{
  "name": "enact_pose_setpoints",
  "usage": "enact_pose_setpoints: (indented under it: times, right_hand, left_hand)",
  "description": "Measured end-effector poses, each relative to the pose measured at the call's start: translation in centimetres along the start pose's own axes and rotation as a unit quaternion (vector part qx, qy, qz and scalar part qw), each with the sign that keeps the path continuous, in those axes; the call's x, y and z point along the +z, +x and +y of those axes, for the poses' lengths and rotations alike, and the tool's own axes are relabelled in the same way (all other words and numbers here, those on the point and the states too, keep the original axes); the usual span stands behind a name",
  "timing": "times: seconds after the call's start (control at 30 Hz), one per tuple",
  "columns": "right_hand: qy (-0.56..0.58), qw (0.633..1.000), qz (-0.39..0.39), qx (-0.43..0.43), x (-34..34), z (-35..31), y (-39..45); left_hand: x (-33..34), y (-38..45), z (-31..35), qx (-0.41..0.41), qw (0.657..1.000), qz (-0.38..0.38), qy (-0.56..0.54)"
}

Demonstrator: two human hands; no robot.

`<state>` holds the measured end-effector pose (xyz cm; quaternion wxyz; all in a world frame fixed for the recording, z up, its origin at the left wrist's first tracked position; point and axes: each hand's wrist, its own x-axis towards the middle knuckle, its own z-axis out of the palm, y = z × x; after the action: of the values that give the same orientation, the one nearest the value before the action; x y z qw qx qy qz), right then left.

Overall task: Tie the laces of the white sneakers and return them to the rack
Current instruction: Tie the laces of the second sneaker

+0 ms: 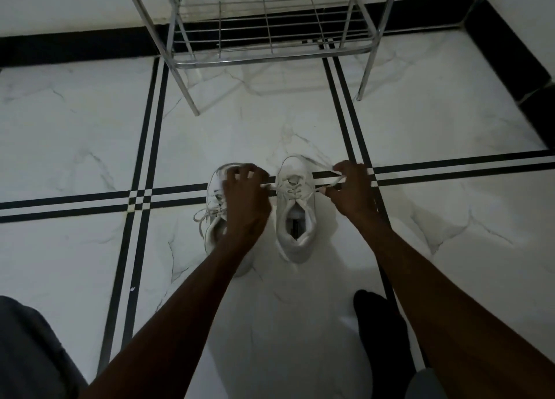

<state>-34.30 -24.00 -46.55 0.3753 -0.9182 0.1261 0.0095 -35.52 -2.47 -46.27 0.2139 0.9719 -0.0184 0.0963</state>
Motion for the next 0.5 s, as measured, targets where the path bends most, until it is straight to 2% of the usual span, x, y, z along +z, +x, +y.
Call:
enact_pose_setpoints:
  times: [0.07,0.13,0.23,0.37,0.5]
  right_hand:
    - [-0.031,0.993,-0.044,-0.104,0.6,0.2,0.2]
    - [-0.021,0.986,-0.099,-0.133,0.7,0.0,-0.3]
    - [-0.040,0.986,-0.096,-0.131,0.6,-0.2,-0.9]
    - [-0.129,0.979,-0.060,-0.143,0.6,0.3,-0.9]
    - [-0.229,0.961,-0.064,-0.144,0.4,-0.7,-1.1]
  left_hand:
    - [1.1,0.0,0.8,0.051,0.995,-0.087,-0.027]
    - [1.9,-0.1,1.2,0.045,0.989,-0.143,-0.022]
    - [1.9,0.0,1.3,0.040,0.991,-0.124,0.021]
    - [0.9,0.5,0.7,0.095,0.986,-0.105,0.089]
    - [1.1,0.5,-0.1,0.173,0.960,-0.122,0.186]
